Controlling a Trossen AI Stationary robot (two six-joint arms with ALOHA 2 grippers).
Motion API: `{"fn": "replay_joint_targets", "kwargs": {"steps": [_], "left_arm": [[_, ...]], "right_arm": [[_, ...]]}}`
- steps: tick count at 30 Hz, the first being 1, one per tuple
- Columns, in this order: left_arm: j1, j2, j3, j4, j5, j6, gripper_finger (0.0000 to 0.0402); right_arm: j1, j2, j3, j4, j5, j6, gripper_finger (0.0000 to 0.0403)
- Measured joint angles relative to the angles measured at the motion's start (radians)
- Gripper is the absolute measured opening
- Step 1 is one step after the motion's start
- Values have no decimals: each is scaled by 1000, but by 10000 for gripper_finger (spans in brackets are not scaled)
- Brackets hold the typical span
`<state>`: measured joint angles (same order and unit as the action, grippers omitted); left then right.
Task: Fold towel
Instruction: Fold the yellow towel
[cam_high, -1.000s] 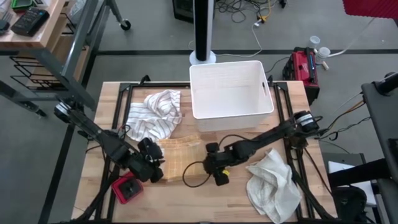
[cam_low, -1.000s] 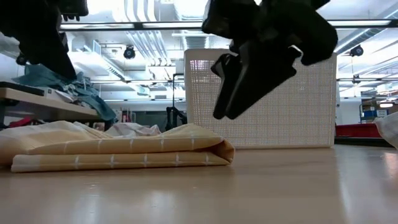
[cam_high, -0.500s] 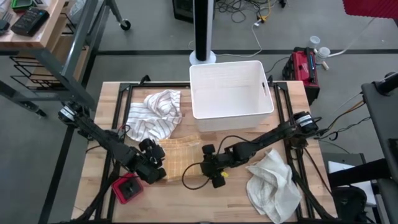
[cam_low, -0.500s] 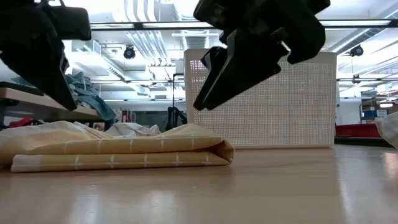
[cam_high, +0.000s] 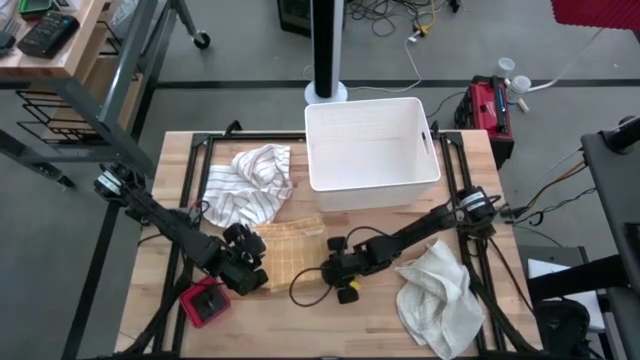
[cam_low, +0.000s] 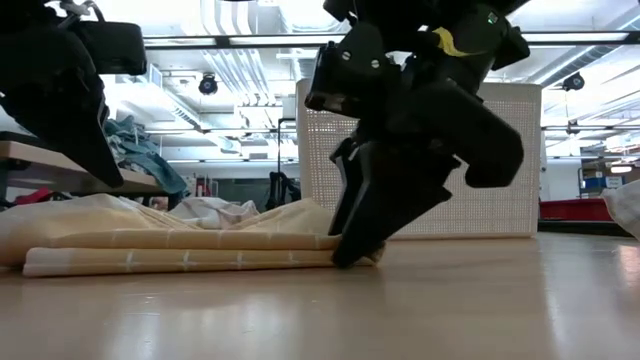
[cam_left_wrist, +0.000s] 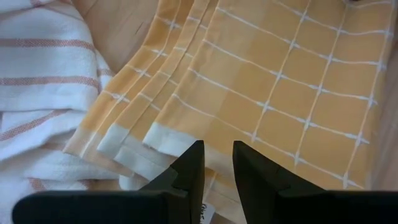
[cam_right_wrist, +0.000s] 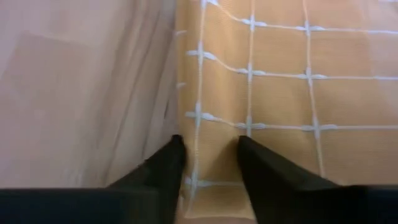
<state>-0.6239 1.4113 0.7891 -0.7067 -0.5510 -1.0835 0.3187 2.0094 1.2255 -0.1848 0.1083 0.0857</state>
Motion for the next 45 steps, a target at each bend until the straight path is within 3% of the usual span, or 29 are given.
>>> {"fn": "replay_joint_targets", "kwargs": {"steps": [4, 5, 16, 23, 28, 32, 39, 45], "left_arm": [[0, 0, 0, 1, 4, 0, 75], [0, 0, 0, 2, 6, 0, 75], [-1, 0, -1, 21, 13, -6, 75], [-2, -1, -1, 45, 42, -7, 75], [-1, -1, -1, 47, 41, -3, 75], [-1, -1, -1, 130, 39, 1, 75], [-1, -1, -48, 426, 37, 71, 75], [-3, -1, -90, 633, 38, 67, 75]], "right_arm": [[5, -5, 0, -3, 22, -33, 26], [11, -8, 0, -5, 39, -44, 15], [88, -70, -2, -97, 252, 154, 5], [124, -74, -16, -229, 246, 399, 8], [135, -91, -43, -229, 96, 479, 26], [139, -132, -68, -228, 91, 505, 64], [139, -221, -97, -171, 92, 556, 133], [140, -296, -163, -174, 127, 643, 167]]}}
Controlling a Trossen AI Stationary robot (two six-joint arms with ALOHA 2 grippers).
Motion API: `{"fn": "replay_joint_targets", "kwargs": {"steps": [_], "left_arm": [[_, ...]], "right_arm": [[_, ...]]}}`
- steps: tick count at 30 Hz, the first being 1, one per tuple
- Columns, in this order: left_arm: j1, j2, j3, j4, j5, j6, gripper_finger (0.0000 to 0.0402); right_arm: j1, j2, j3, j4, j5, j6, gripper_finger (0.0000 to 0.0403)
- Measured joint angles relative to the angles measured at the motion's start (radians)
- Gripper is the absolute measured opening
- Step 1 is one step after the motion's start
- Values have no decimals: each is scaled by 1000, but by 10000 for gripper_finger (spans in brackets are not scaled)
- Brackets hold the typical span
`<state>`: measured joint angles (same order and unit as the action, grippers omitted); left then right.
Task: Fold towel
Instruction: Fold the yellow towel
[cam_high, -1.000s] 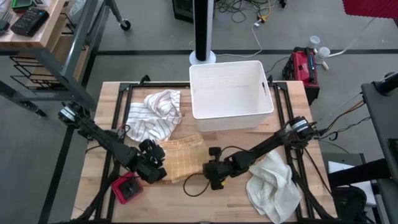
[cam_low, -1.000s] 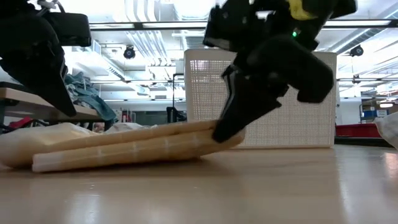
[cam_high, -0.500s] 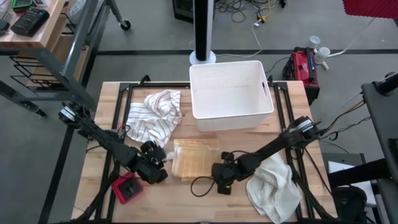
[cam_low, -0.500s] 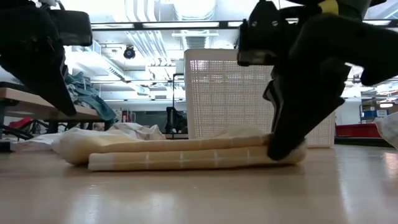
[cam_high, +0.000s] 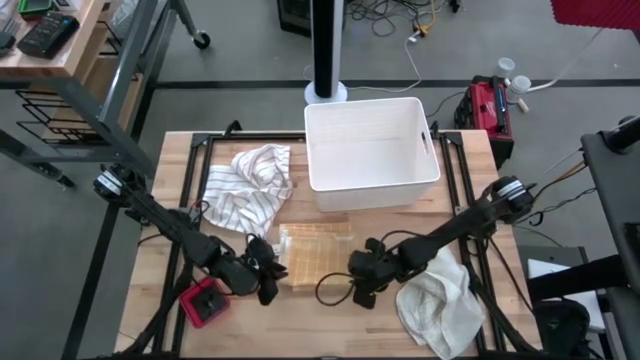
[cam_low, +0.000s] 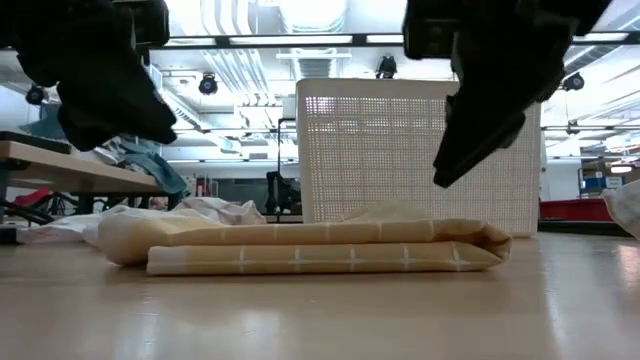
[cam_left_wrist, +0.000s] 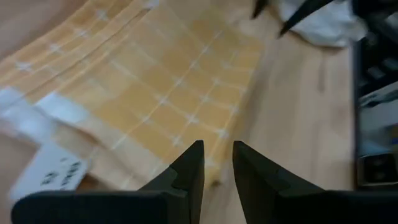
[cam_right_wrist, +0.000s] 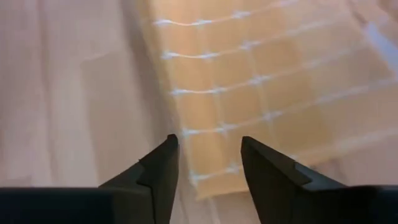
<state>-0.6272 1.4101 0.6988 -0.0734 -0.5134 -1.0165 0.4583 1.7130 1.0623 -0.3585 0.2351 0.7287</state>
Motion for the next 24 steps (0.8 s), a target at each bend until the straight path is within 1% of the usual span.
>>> {"fn": "replay_joint_targets", "kwargs": {"steps": [2, 4, 7, 9, 10, 11, 13, 15, 18, 21, 24], "left_arm": [[-1, 0, -16, 39, 0, -2, 75], [0, 0, -26, 59, -17, -3, 75], [2, 26, -47, 90, -115, -12, 75], [7, 63, -60, 123, -190, -21, 75], [16, 80, -62, 124, -191, -51, 75], [32, 90, -64, 112, -154, -87, 75], [64, 109, -66, 113, -85, -154, 75], [83, 141, -68, 113, -25, -219, 75], [100, 191, -69, 112, 72, -297, 75], [109, 234, -51, 119, 125, -331, 75], [104, 259, -15, 123, 160, -315, 75]], "right_arm": [[0, -14, -32, -9, 33, 23, 170], [0, -32, -69, -1, 91, 43, 171], [-6, -39, -127, 4, 206, 121, 165], [-21, -32, -169, 24, 257, 170, 158], [-29, -27, -189, 55, 260, 184, 154], [-37, -19, -209, 82, 254, 202, 150], [-44, 1, -240, 124, 187, 240, 142], [-42, 18, -255, 170, 148, 257, 134], [-22, 42, -256, 216, 153, 266, 123], [-6, 50, -240, 239, 140, 264, 113], [14, 55, -228, 307, 95, 248, 104]]}}
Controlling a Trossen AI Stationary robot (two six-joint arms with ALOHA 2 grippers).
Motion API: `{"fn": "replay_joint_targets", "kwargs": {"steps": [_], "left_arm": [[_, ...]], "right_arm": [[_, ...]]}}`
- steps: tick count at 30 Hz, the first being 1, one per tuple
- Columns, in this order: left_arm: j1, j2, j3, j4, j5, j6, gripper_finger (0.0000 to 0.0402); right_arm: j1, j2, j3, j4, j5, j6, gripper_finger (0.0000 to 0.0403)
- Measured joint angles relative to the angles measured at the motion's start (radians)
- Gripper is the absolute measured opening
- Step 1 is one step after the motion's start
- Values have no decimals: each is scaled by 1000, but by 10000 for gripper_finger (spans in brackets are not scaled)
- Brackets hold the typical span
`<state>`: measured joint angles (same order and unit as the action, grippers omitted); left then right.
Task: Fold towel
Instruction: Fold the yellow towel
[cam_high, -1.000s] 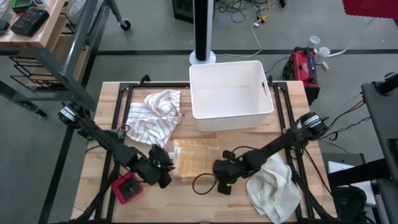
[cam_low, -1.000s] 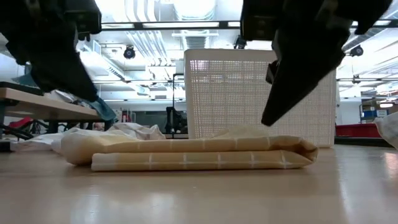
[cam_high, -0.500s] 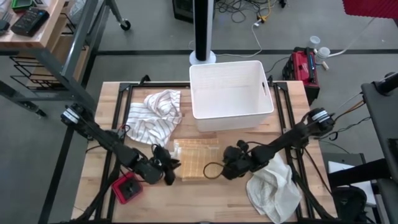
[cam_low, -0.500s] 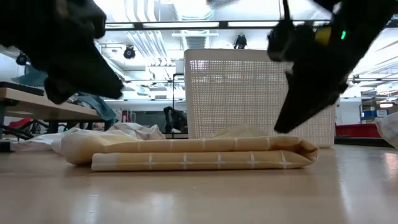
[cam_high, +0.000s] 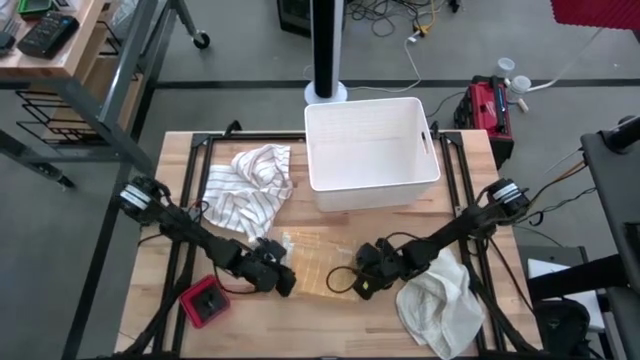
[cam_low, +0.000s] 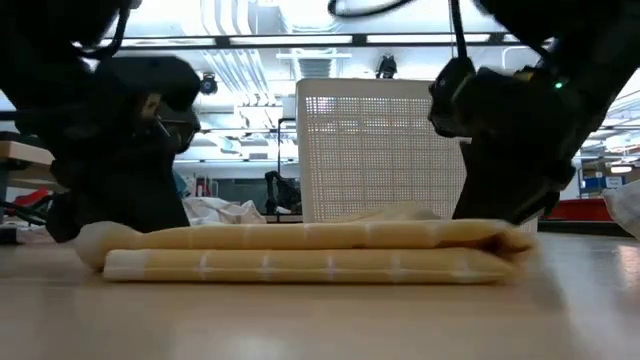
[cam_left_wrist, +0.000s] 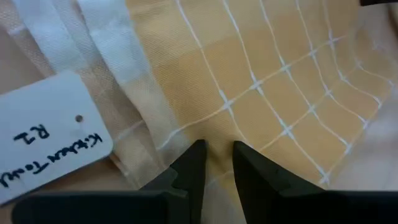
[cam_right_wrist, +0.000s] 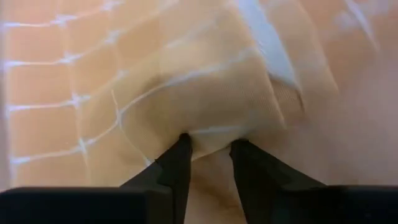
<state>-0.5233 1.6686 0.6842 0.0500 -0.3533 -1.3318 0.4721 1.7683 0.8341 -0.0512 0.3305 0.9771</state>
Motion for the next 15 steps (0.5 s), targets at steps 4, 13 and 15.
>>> {"fn": "replay_joint_targets", "kwargs": {"steps": [4, 13, 15], "left_arm": [[-19, -17, 48, -60, 9, 101, 75], [-16, -108, 268, -638, -105, 123, 75], [-27, -109, 315, -670, -109, 136, 75]], "right_arm": [[35, 5, 16, 123, -91, -32, 89], [127, 1, 44, 94, -211, 19, 48], [145, -2, 51, 84, -205, 16, 43]]}}
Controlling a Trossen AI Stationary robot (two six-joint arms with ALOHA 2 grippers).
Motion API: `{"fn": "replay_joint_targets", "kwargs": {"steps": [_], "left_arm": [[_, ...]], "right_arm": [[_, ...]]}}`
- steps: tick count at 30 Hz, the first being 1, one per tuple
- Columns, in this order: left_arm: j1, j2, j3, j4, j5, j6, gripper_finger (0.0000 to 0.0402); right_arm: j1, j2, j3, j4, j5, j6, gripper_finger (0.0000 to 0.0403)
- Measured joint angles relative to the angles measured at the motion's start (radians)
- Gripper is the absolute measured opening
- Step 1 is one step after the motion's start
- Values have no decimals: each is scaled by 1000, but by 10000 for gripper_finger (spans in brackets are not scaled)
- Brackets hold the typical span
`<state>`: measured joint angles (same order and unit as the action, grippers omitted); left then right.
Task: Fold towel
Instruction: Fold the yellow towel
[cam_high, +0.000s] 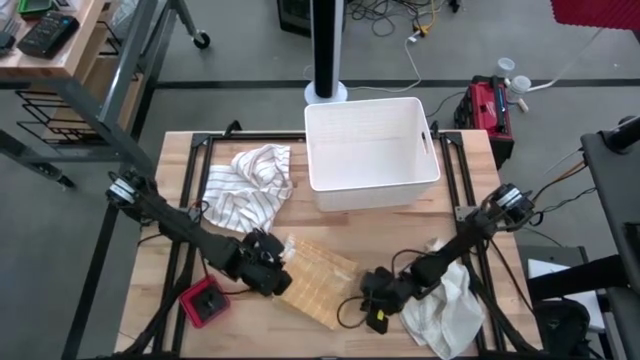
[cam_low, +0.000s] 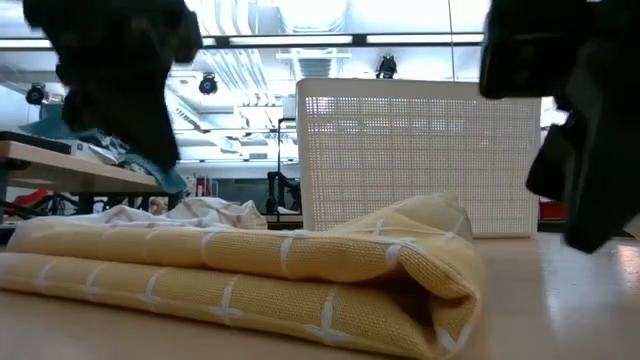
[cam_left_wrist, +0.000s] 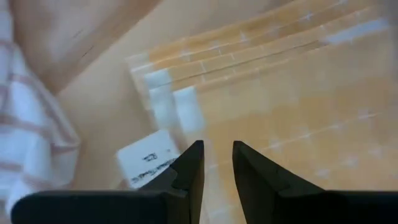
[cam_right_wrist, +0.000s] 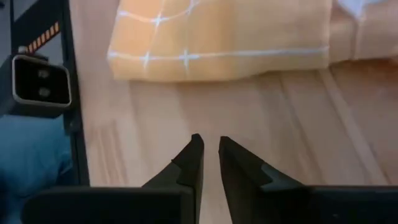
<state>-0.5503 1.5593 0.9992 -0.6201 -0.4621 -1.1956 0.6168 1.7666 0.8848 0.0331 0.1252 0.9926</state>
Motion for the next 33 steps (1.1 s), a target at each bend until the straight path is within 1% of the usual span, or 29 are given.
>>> {"fn": "replay_joint_targets", "kwargs": {"steps": [3, 6, 9, 12, 13, 15, 17, 18, 19, 21, 23, 25, 28, 30, 32, 33], "left_arm": [[-37, 3, 60, 60, 0, 89, 75], [-79, 19, 99, 120, -3, 156, 75], [-110, 41, 121, 115, -49, 141, 75], [-112, 81, 118, 141, -98, 84, 75], [-97, 99, 118, 176, -94, 77, 75], [-57, 139, 119, 248, -39, 67, 75], [-14, 183, 119, 281, 64, 22, 75], [6, 211, 121, 283, 121, 0, 75], [20, 237, 121, 281, 167, -14, 75], [35, 280, 120, 279, 205, -22, 75], [42, 308, 120, 285, 209, -26, 75], [42, 336, 120, 284, 213, -31, 75], [41, 353, 122, 277, 210, -36, 75], [41, 361, 125, 266, 202, -34, 75], [40, 362, 125, 253, 175, 9, 75], [40, 362, 124, 253, 149, 56, 75]], "right_arm": [[11, -13, 15, -18, 33, -58, 38], [9, -39, 29, -77, 63, -128, 37], [-13, -76, 53, -169, 109, -204, 41], [-47, -118, 90, -285, 192, -315, 49], [-58, -130, 100, -322, 218, -355, 52], [-93, -148, 121, -364, 242, -414, 57], [-138, -165, 139, -372, 216, -443, 62], [-166, -170, 147, -381, 183, -454, 65], [-192, -173, 153, -383, 128, -462, 69], [-244, -169, 158, -395, 6, -496, 79], [-287, -162, 152, -397, -71, -529, 91], [-328, -151, 141, -396, -101, -542, 105], [-379, -145, 113, -397, -103, -549, 127], [-400, -145, 92, -352, -104, -553, 141], [-413, -145, 72, -308, -110, -567, 154], [-419, -145, 63, -290, -113, -571, 159]]}}
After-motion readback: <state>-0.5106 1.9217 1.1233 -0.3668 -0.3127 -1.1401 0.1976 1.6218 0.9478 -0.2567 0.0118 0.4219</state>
